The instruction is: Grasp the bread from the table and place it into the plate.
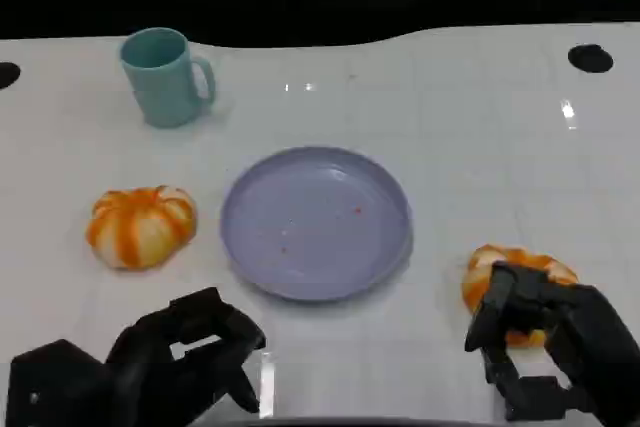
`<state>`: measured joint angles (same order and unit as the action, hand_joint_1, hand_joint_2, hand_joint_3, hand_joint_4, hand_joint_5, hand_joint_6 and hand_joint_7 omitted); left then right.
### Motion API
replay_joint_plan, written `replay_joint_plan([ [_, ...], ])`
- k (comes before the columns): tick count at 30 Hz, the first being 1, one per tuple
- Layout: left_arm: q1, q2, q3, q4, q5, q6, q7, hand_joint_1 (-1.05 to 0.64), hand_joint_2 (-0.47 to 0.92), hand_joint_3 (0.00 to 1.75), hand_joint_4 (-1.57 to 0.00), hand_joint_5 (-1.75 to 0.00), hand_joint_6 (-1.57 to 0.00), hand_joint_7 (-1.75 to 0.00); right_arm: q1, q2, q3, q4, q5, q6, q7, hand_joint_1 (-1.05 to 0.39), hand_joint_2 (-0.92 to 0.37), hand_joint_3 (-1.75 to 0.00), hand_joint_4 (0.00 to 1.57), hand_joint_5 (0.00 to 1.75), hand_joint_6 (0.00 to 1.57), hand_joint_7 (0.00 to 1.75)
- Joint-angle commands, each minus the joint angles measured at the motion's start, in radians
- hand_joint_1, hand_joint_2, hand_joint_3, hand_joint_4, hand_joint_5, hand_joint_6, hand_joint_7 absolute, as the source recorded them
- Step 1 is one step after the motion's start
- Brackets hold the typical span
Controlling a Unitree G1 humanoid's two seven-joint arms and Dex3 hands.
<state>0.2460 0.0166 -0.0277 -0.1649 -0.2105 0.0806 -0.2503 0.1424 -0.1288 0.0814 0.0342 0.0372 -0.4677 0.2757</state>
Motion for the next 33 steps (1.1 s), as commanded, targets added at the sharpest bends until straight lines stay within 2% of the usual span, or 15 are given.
replay_joint_plan([
  [1,-0.003,0.009,0.012,0.004,-0.008,-0.007,-0.001,-0.79,0.92,0.16,-0.95,-1.52,-0.88,-1.26,-0.007,-0.009,-0.012,-0.001,-0.001,-0.002,-0.005,-0.06,-0.44,-1.34,0.87,1.75,0.74,1.5],
  [27,-0.004,0.008,0.013,0.009,-0.006,-0.013,0.0,-0.8,0.92,0.15,-0.96,-1.52,-0.88,-1.27,-0.004,-0.006,-0.011,-0.005,0.005,-0.008,-0.004,-0.05,-0.44,-1.35,0.88,1.75,0.73,1.49],
  [30,-0.005,0.008,0.013,0.012,-0.008,-0.015,-0.003,-0.79,0.92,0.15,-0.96,-1.52,-0.88,-1.26,-0.01,-0.005,-0.015,0.002,0.007,-0.032,-0.005,-0.03,-0.42,-1.35,0.82,1.75,0.74,1.41],
  [33,-0.006,0.008,0.014,0.012,-0.008,-0.016,-0.003,-0.79,0.92,0.15,-0.95,-1.52,-0.88,-1.27,-0.026,-0.014,-0.023,0.017,-0.015,-0.083,-0.013,-0.03,-0.45,-1.25,0.8,1.6,0.78,1.17],
])
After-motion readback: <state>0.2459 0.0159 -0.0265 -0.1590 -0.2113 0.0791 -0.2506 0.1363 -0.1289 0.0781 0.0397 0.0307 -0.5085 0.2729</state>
